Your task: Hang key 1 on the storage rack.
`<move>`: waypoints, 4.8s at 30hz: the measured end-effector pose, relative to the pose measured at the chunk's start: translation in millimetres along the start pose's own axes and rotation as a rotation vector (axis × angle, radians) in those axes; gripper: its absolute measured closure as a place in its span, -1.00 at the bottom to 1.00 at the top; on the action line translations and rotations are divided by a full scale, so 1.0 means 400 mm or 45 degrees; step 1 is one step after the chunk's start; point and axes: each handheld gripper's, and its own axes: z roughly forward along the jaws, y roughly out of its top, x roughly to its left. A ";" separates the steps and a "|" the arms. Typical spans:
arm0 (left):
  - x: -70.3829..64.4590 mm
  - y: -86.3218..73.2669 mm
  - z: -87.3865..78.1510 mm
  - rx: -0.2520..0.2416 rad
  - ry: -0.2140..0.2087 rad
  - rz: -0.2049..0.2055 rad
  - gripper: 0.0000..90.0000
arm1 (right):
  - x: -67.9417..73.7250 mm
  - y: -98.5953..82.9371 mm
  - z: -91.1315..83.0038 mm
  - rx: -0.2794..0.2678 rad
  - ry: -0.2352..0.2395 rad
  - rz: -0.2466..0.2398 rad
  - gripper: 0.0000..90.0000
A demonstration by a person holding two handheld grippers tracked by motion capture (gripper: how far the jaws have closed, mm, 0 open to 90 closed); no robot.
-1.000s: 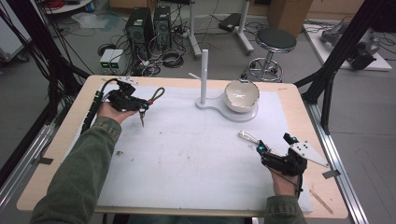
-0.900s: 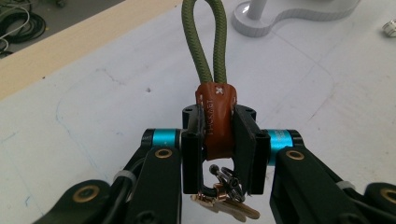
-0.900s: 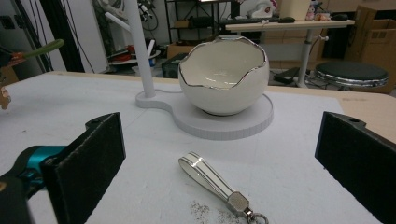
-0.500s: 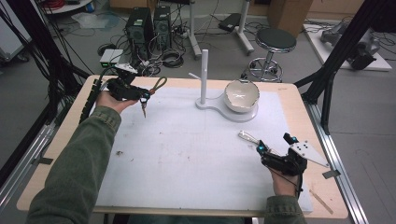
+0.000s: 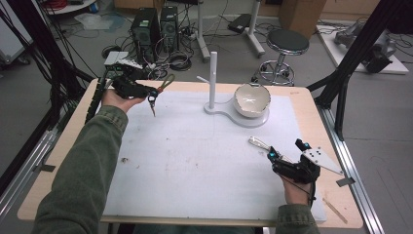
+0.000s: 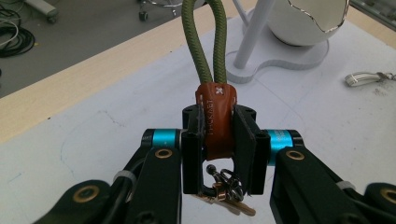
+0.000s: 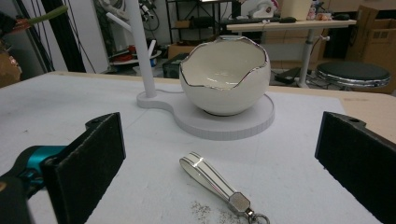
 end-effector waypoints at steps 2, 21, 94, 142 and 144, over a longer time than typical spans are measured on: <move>0.000 0.003 0.001 -0.014 -0.007 -0.006 0.64 | 0.001 0.000 0.000 0.003 0.001 0.004 -0.99; -0.035 0.100 0.038 -0.016 -0.053 0.022 0.64 | 0.001 -0.001 -0.001 0.005 0.009 0.006 -0.99; -0.071 0.094 0.183 0.053 -0.141 0.018 0.63 | -0.006 -0.004 -0.005 0.001 0.010 0.013 -0.99; -0.127 0.078 0.241 0.073 -0.096 -0.032 -0.78 | -0.008 -0.004 -0.005 -0.002 0.013 0.013 -0.99; -0.123 0.072 0.235 0.067 -0.074 -0.057 -0.95 | -0.009 -0.004 -0.005 -0.004 0.014 0.009 -0.99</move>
